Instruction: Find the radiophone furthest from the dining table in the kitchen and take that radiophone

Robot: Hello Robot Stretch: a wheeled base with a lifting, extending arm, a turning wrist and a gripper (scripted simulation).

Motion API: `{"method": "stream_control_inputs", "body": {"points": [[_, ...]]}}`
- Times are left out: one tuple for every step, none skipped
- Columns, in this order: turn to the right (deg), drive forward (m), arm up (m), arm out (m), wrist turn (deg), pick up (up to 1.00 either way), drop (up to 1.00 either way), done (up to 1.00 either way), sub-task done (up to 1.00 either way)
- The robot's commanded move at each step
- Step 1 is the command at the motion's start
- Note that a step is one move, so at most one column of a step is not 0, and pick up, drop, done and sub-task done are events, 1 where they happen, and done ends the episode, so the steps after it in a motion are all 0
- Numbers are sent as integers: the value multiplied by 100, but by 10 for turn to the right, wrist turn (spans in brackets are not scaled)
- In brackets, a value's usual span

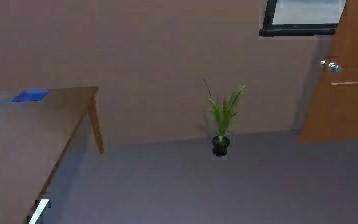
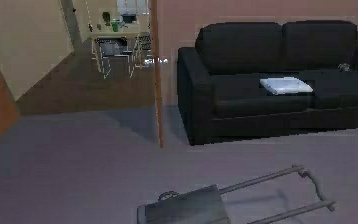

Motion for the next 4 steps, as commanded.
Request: {"method": "stream_control_inputs", "body": {"points": [[180,0,0,0,0,0,0,0,0],[0,65,0,0,0,0,0,0,0],[450,0,0,0,0,0,0,0,0],[30,0,0,0,0,0,0,0,0]]}}
